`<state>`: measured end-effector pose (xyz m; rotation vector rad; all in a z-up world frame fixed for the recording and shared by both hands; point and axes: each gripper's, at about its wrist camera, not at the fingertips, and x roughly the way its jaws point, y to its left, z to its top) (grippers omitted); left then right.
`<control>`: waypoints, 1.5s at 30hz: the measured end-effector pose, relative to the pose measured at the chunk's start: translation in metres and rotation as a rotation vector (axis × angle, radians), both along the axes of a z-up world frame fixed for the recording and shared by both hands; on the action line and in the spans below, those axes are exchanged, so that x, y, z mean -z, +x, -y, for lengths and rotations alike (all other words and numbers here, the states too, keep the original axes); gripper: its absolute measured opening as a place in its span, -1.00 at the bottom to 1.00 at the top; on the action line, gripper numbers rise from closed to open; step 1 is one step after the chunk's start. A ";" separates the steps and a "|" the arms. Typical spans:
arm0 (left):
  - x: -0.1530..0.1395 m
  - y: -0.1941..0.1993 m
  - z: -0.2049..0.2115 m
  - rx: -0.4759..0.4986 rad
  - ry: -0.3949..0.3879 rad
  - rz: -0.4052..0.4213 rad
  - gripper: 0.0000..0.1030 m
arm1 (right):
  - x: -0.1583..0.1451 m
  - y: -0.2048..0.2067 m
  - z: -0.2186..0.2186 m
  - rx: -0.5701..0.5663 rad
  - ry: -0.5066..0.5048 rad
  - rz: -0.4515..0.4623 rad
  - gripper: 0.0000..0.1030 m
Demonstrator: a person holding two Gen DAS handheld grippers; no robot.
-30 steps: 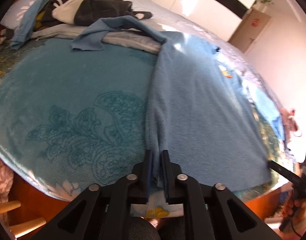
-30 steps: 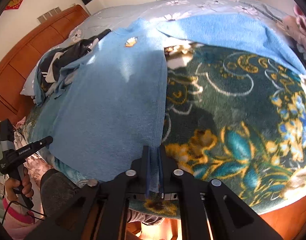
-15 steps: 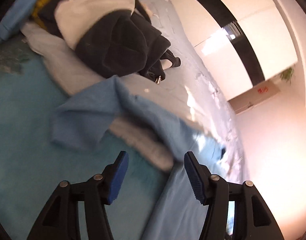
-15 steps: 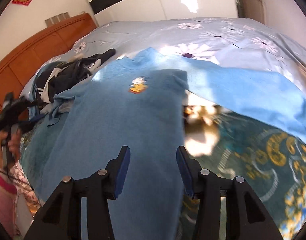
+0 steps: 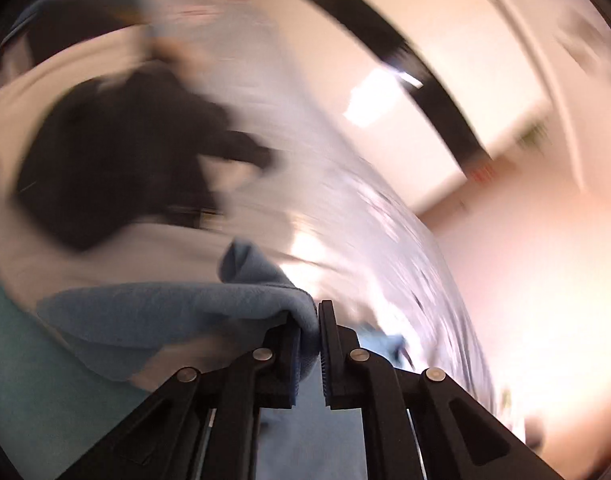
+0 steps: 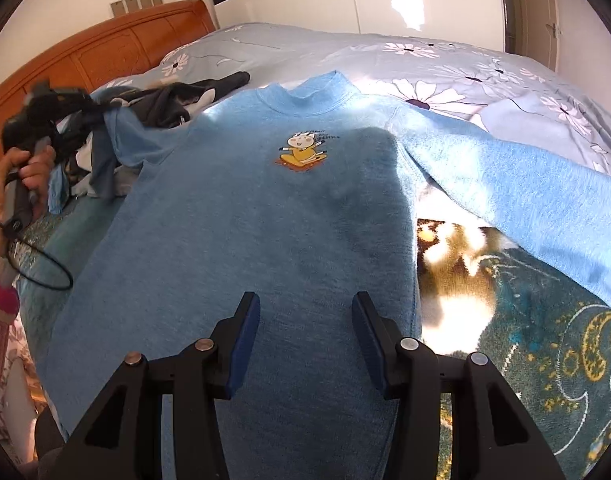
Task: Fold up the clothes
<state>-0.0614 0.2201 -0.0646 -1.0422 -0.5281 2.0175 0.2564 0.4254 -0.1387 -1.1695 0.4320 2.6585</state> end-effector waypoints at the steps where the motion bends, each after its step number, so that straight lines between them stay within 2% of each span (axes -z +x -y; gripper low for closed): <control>1: -0.006 0.017 -0.021 0.097 -0.033 -0.049 -0.83 | 0.000 0.000 0.000 0.005 -0.003 0.001 -0.04; 3: 0.009 0.047 -0.060 0.235 -0.170 -0.092 -0.80 | 0.001 0.000 0.001 0.009 0.000 0.000 -0.04; 5: 0.037 0.063 -0.085 0.295 -0.320 -0.086 -0.79 | 0.001 0.001 0.002 0.008 0.004 0.001 -0.04; 7: 0.061 0.065 -0.092 0.319 -0.397 -0.018 -0.77 | 0.001 0.002 0.002 0.006 0.003 0.002 -0.04; 8: 0.066 0.068 -0.089 0.319 -0.411 0.001 -0.74 | 0.000 0.002 0.002 0.005 0.002 0.002 -0.03; 10: 0.068 0.074 -0.078 0.320 -0.401 0.029 -0.50 | 0.000 0.002 0.002 0.002 0.001 0.002 -0.03; 12: 0.055 0.086 -0.063 0.327 -0.363 0.059 0.02 | 0.000 0.002 0.002 0.002 -0.003 0.001 -0.03; 15: 0.035 0.092 -0.036 0.281 -0.316 0.064 0.12 | 0.001 0.003 0.000 0.003 -0.014 -0.010 -0.03; 17: 0.031 0.074 -0.025 0.183 -0.300 0.085 0.19 | 0.002 0.004 0.000 0.004 -0.018 -0.018 -0.02; 20: 0.030 0.044 -0.015 0.072 -0.248 0.165 0.19 | 0.003 0.004 0.001 0.002 -0.013 -0.019 0.00; 21: 0.030 0.035 -0.015 0.048 -0.216 0.184 0.19 | 0.003 0.004 0.001 0.001 -0.014 -0.020 0.00; 25: 0.028 0.011 -0.025 -0.006 -0.184 0.217 0.16 | 0.003 0.005 0.001 0.000 -0.023 -0.024 0.01; 26: 0.029 0.008 -0.027 -0.015 -0.194 0.219 0.04 | 0.003 0.005 0.001 -0.001 -0.022 -0.023 0.01; 27: 0.029 0.008 -0.029 -0.027 -0.214 0.214 -0.38 | 0.003 0.005 0.002 -0.002 -0.022 -0.023 0.01; 28: 0.029 0.008 -0.030 -0.038 -0.252 0.202 -0.58 | 0.003 0.005 0.002 -0.002 -0.021 -0.022 0.01; 29: 0.029 0.009 -0.033 -0.046 -0.303 0.183 -0.66 | 0.003 0.005 0.002 -0.002 -0.019 -0.022 0.01; 30: 0.028 0.011 -0.034 -0.045 -0.335 0.163 -0.66 | 0.003 0.006 0.002 -0.002 -0.018 -0.022 0.01; 34: 0.024 0.020 -0.027 -0.018 -0.342 0.144 -0.61 | 0.003 0.007 0.003 -0.002 -0.013 -0.020 0.01; 38: 0.011 0.029 -0.031 0.006 -0.353 0.080 -0.12 | 0.003 0.006 0.004 0.002 -0.006 -0.017 0.01; 39: 0.006 0.028 -0.031 -0.013 -0.357 0.066 -0.11 | 0.003 0.006 0.005 0.003 -0.004 -0.016 0.01; 41: 0.000 0.024 -0.022 -0.114 -0.341 0.059 -0.09 | 0.003 0.007 0.006 0.004 0.000 -0.014 0.01; 43: -0.001 0.019 -0.015 -0.168 -0.274 0.055 0.06 | 0.003 0.007 0.005 0.000 -0.004 -0.013 0.01; 45: 0.003 0.012 -0.021 -0.141 -0.256 0.073 0.09 | 0.004 0.007 0.004 -0.004 -0.008 -0.014 0.01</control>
